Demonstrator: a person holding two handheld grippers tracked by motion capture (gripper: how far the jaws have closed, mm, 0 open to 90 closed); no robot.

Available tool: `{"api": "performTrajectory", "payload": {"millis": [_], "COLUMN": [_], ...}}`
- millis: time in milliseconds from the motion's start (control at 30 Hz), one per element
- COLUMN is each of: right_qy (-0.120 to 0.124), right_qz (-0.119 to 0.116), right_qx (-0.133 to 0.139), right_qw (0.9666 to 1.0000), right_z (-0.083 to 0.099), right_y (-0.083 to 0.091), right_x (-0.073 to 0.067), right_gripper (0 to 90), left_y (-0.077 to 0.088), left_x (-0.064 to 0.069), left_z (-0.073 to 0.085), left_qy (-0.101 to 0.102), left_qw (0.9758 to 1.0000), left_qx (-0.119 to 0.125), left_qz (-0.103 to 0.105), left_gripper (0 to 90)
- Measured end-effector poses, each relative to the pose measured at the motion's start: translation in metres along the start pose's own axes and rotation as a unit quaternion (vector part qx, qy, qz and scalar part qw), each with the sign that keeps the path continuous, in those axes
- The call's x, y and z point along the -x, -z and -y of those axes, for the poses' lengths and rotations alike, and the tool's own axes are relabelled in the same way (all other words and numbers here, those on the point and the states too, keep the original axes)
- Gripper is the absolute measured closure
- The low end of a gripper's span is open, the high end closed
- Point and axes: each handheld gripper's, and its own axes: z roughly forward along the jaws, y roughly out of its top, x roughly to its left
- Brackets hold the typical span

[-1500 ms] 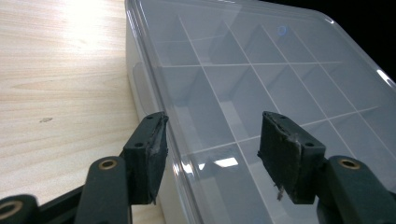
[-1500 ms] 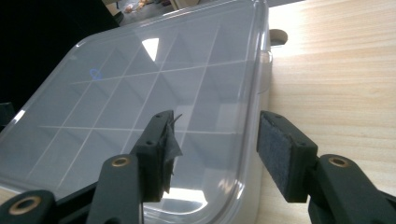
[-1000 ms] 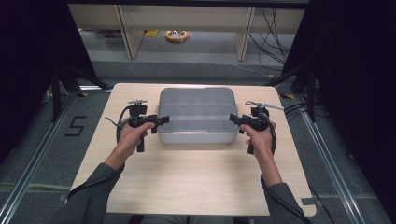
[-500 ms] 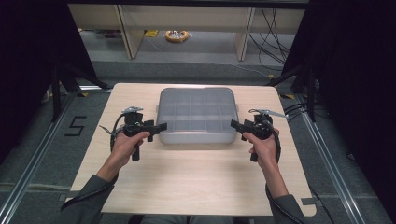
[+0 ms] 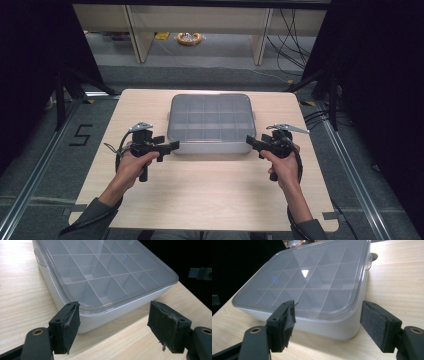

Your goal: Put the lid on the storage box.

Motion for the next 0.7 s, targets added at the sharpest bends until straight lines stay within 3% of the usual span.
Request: {"api": "performTrajectory", "payload": {"millis": [33, 100, 133, 167, 233, 333, 400, 433, 467, 600, 633, 700], "right_qy": [-0.008, 0.007, -0.021, -0.005, 0.004, -0.001, -0.004, 0.006, -0.006, 0.009, -0.010, 0.013], "right_qz": [-0.001, 0.007, 0.005, 0.002, 0.006, -0.005, 0.003, -0.001, -0.001, -0.002, -0.001, -0.003], "right_qx": [-0.003, 0.002, -0.010, -0.006, -0.008, -0.009, -0.016, -0.008, -0.012, -0.021, -0.017, -0.022], "right_qw": [1.0000, 0.9999, 0.9997, 1.0000, 0.9999, 0.9999, 0.9999, 0.9999, 0.9999, 0.9997, 0.9998, 0.9997], "right_z": [0.000, 0.002, 0.003, 0.004, 0.005, 0.007, 0.008, 0.008, 0.009, 0.011, 0.013, 0.014], "right_y": [0.001, 0.002, 0.004, 0.004, 0.003, 0.005, 0.007, 0.007, 0.009, 0.015, 0.015, 0.018], "right_x": [-0.001, 0.000, -0.004, -0.002, 0.000, -0.002, -0.005, -0.004, -0.006, -0.006, -0.010, -0.007], "right_gripper": [29.1, 28.9, 28.7, 28.4, 28.0, 27.4, 27.0, 26.7, 26.2, 25.0, 24.8, 23.8], "left_y": [0.000, 0.000, -0.001, 0.000, 0.000, 0.002, 0.003, 0.003, 0.003, 0.005, 0.005, 0.005], "left_x": [0.000, 0.001, 0.002, 0.003, 0.004, 0.006, 0.007, 0.008, 0.009, 0.013, 0.014, 0.016], "left_z": [0.001, 0.004, 0.006, 0.007, 0.010, 0.013, 0.016, 0.018, 0.019, 0.027, 0.030, 0.036], "left_qy": [0.000, 0.003, 0.003, 0.003, 0.004, 0.002, -0.002, -0.003, -0.002, -0.009, -0.008, -0.013], "left_qw": [1.0000, 1.0000, 1.0000, 1.0000, 0.9999, 1.0000, 1.0000, 0.9999, 0.9999, 0.9998, 0.9998, 0.9995], "left_qx": [-0.003, -0.006, -0.007, -0.007, -0.008, -0.005, -0.008, -0.009, -0.009, -0.013, -0.015, -0.023], "left_qz": [0.003, 0.004, 0.005, 0.005, 0.008, 0.007, 0.006, 0.008, 0.009, 0.011, 0.012, 0.015], "left_gripper": [24.5, 24.0, 23.8, 23.7, 23.7, 23.5, 23.3, 23.3, 23.2, 23.0, 22.9, 22.8]}}
